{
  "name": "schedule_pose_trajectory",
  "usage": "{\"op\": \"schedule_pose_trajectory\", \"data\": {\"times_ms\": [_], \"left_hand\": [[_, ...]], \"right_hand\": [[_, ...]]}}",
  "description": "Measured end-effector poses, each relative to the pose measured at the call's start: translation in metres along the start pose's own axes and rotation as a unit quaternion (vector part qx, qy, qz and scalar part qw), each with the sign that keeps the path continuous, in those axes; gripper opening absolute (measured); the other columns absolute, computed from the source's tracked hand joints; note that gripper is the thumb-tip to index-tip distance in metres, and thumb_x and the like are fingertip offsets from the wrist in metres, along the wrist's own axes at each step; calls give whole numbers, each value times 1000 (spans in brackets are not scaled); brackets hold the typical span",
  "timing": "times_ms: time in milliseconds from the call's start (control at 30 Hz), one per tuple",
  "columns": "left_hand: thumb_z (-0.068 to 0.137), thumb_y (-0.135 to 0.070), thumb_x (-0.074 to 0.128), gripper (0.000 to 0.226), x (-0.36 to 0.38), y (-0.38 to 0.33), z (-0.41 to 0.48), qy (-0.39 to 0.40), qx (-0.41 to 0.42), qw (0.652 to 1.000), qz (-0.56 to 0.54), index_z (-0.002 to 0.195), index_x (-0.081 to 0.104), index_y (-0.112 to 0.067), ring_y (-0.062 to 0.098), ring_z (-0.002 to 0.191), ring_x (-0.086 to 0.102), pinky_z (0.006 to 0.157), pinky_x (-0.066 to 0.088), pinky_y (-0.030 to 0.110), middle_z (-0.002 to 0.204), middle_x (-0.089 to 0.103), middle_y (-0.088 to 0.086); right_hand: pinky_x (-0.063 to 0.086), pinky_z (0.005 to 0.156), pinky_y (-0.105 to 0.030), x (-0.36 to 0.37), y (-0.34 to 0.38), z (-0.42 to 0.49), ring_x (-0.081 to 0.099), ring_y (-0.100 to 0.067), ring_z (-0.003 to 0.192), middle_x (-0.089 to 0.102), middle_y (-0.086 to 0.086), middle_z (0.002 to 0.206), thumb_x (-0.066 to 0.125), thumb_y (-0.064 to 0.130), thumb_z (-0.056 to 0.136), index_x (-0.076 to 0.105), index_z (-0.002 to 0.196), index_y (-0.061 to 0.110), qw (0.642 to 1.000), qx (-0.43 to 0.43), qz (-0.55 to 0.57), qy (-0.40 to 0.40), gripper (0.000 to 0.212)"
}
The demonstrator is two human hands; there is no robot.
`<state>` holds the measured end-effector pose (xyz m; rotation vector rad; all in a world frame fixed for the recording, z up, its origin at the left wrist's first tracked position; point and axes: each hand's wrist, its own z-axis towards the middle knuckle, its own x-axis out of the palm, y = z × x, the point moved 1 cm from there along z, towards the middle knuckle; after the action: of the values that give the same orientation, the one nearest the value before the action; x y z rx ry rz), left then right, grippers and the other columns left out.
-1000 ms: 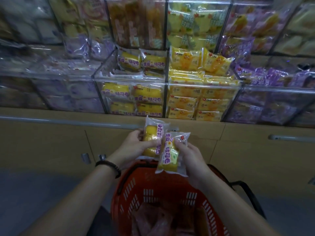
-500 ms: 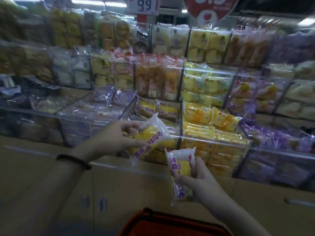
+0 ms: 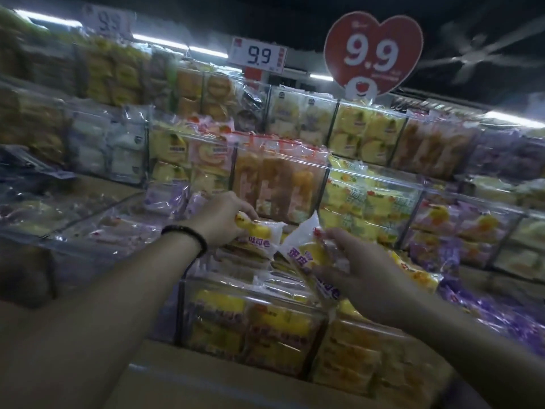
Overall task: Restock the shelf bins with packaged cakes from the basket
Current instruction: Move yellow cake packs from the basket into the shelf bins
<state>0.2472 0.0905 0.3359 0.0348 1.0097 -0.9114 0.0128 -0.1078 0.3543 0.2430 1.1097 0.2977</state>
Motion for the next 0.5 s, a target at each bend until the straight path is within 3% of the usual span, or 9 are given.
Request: {"op": "schedule_pose_trajectory", "data": {"times_ms": [100, 200, 267, 333, 400, 500], "left_hand": [[88, -33, 85, 49, 36, 24, 4, -6, -16, 999, 40, 133, 69, -46, 32, 138, 41, 119, 37, 45, 139, 52, -1], [94, -26, 76, 60, 42, 28, 6, 25, -37, 995, 86, 144, 55, -52, 39, 146, 26, 120, 29, 56, 147, 42, 2], [93, -24, 75, 53, 38, 21, 3, -9, -20, 994, 111, 135, 57, -51, 37, 138, 32, 115, 30, 58, 133, 43, 2], [91, -19, 75, 39, 38, 16, -1, -65, 10, 984, 163, 117, 61, -43, 31, 123, 41, 108, 34, 53, 118, 45, -1], [88, -18, 74, 25, 41, 15, -3, -54, 30, 981, 186, 98, 65, -39, 26, 115, 55, 113, 32, 52, 108, 59, -6], [85, -19, 71, 18, 45, 16, -2, 4, 18, 983, 183, 83, 72, -37, 25, 112, 65, 127, 18, 56, 96, 73, -8]], "right_hand": [[59, 91, -39, -4, 0, 30, 61, -13, 113, 55, 15, 128, 70, 31, 99, 46, 150, 41, 999, -24, -38, -15, 58], [51, 78, -23, 0, 0, 62, 59, -12, 109, 55, 14, 121, 73, 26, 97, 48, 151, 38, 995, -44, -73, -50, 61], [51, 83, -29, 12, 0, 81, 58, -16, 114, 60, 12, 124, 73, 29, 97, 43, 152, 38, 993, -42, -100, -45, 63], [43, 105, -51, 29, -5, 99, 54, -24, 128, 64, 8, 135, 71, 35, 98, 39, 150, 38, 984, -40, -170, -40, 61], [33, 111, -54, 44, -10, 114, 48, -27, 136, 63, 5, 142, 68, 35, 100, 40, 149, 36, 978, -24, -204, -36, 57], [34, 112, -56, 61, -18, 132, 48, -28, 138, 57, 3, 148, 67, 29, 100, 42, 147, 37, 976, -10, -217, -26, 54]]}}
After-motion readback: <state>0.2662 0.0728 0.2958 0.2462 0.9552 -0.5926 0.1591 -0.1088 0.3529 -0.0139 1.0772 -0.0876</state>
